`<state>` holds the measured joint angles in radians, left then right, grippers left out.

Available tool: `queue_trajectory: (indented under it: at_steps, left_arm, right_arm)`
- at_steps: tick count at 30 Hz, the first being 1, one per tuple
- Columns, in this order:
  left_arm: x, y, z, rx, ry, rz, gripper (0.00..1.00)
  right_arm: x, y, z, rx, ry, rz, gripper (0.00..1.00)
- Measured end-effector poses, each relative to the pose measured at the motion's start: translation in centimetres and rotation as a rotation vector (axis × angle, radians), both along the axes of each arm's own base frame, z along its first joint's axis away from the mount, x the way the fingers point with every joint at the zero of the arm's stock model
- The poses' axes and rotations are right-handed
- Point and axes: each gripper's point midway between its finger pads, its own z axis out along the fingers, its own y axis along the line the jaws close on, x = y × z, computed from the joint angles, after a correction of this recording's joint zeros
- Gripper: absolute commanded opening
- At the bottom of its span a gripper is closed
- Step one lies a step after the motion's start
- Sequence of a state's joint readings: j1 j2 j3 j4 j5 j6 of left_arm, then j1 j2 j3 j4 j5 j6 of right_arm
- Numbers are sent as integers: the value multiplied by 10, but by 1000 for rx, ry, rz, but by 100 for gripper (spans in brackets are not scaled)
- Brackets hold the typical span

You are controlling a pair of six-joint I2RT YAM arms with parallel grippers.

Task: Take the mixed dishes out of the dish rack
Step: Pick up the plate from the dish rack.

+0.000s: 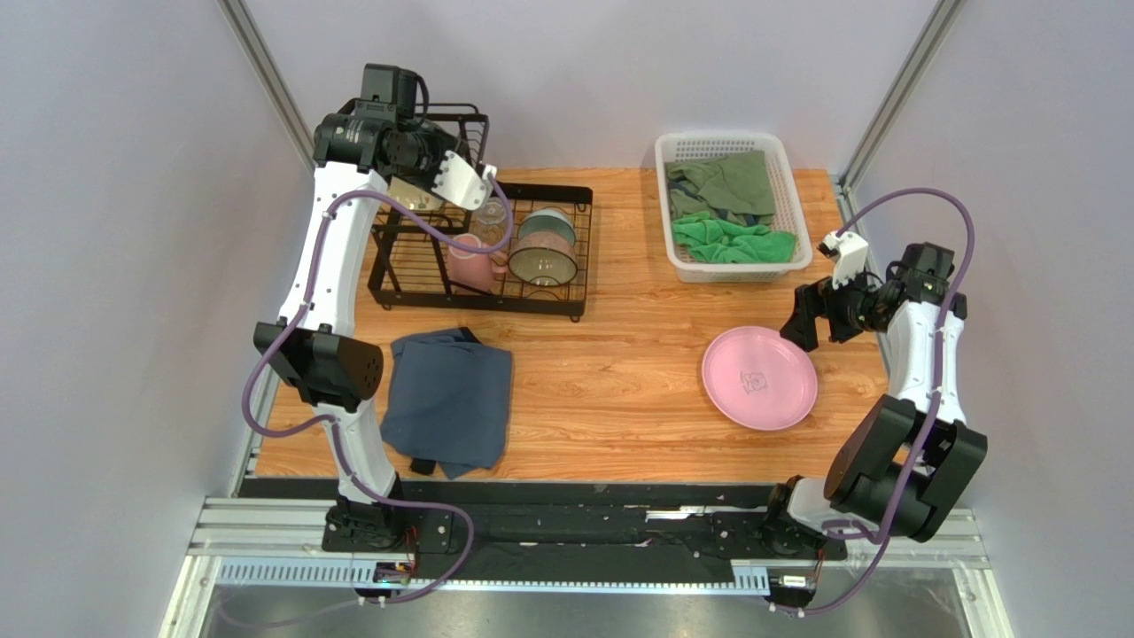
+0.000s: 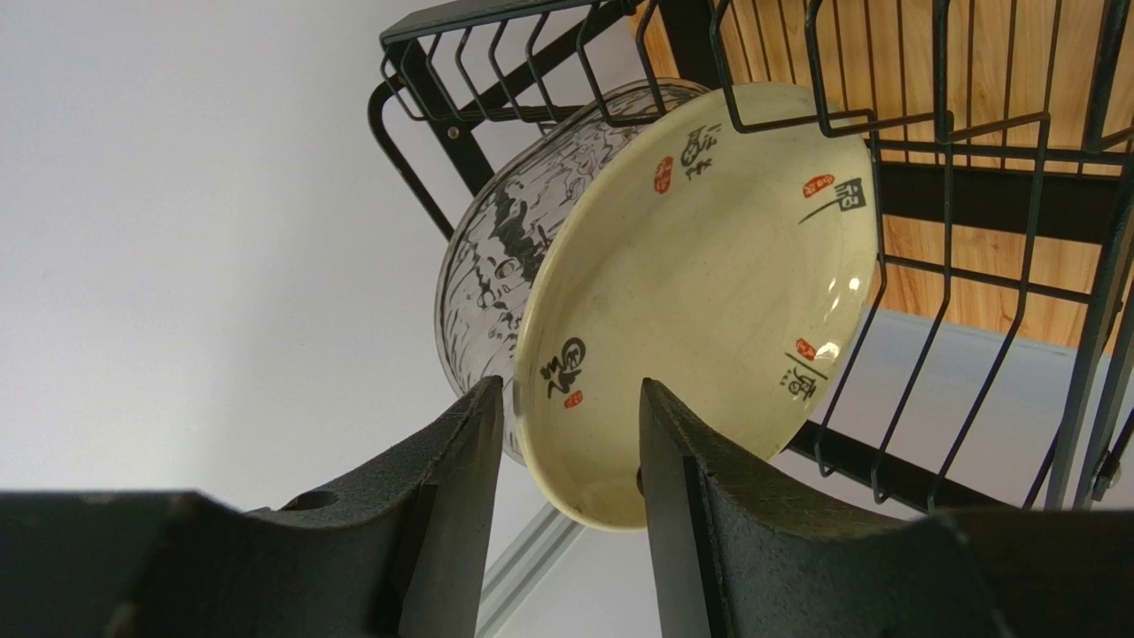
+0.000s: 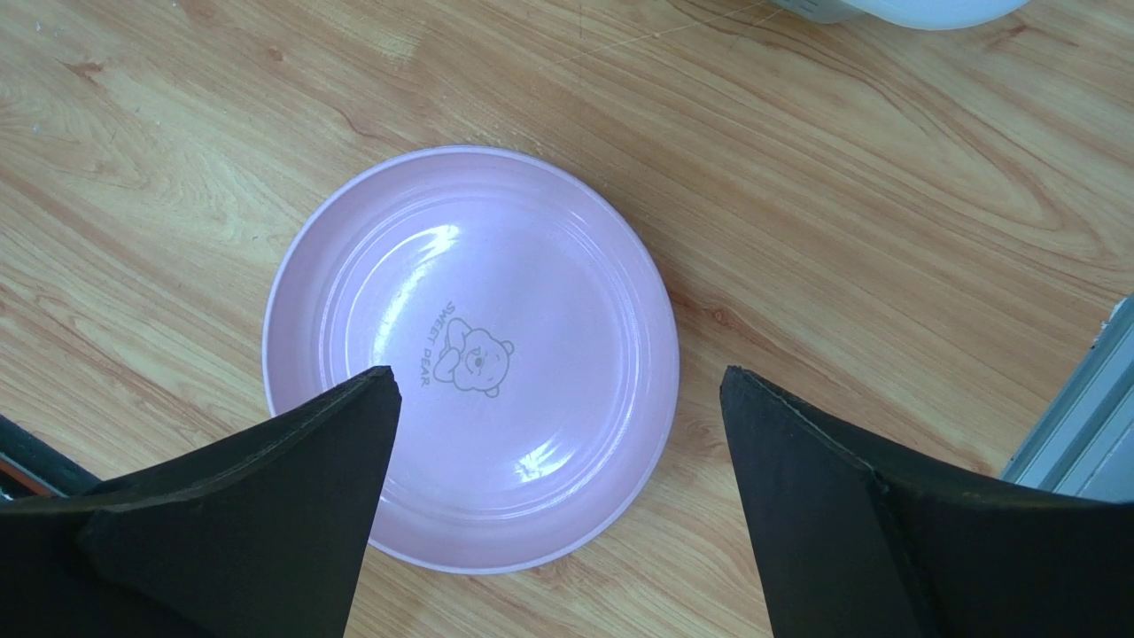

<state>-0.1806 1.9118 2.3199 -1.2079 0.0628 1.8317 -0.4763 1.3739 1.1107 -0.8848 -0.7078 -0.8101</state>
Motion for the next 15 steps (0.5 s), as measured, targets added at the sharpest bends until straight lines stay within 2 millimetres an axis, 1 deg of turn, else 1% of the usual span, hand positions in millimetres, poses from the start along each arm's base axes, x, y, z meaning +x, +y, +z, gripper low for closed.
queue_trajectory:
  at_steps: [4,7,10,15]
  left_arm:
    - [1,0,-3,1,5,0,49]
    - [4,0,-5,4,7,-1,41]
    - [9,-1,-5,7,-6,-6,38]
    - [12,-2,-4,6,-17,-7,36]
  right_arm:
    - [0,0,-1,-3,-3,2,95]
    - [-1,0,-5,-1,4,4,95]
    - [-3,1,-7,1,10,4,95]
    - [-3,1,-9,3,13,4,95]
